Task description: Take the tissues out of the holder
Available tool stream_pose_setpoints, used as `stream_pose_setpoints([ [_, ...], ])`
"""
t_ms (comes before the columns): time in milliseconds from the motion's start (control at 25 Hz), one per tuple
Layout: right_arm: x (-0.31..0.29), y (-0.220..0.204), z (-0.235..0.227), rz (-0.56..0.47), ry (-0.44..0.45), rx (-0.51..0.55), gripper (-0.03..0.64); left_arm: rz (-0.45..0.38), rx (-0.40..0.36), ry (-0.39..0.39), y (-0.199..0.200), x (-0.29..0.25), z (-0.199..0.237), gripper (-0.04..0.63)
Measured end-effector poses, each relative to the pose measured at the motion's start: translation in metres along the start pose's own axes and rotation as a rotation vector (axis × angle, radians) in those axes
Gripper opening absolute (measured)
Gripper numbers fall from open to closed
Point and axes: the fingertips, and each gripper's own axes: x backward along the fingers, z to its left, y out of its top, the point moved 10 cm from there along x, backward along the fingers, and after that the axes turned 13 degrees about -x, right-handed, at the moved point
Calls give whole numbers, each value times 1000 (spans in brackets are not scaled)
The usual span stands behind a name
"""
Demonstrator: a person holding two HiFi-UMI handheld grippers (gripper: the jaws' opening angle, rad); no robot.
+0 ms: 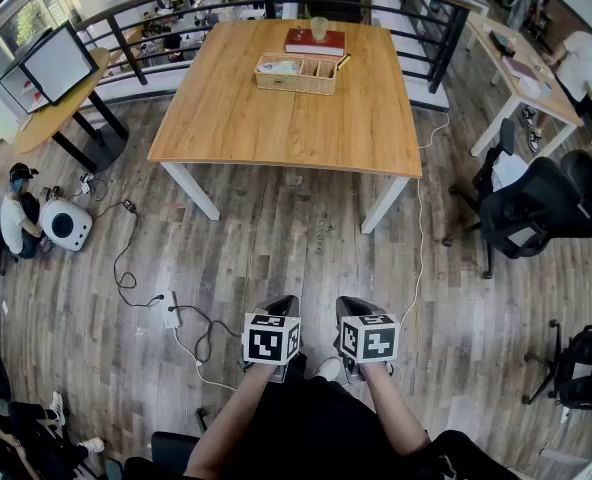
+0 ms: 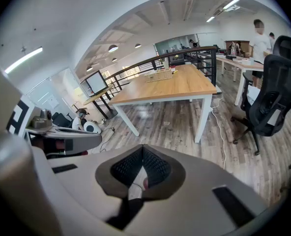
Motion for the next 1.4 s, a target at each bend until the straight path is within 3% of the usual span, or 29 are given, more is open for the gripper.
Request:
stream_pose_setpoints([
  [120, 14, -20, 6, -10, 29, -29, 12, 17, -33, 21, -14, 10, -10, 0],
  [480, 48, -46, -13, -47, -28, -24, 12, 19, -79, 17, -34, 5, -46, 0],
  [760, 65, -48, -34, -132, 54, -59, 12, 13, -129, 34, -23, 0, -64, 0],
  [1040, 51, -32, -36, -161, 176, -22, 12, -14, -124, 100, -10, 3, -57, 0],
  [1400, 23, -7, -12, -117, 187, 20, 14, -15, -86, 90, 7, -11, -26, 0],
])
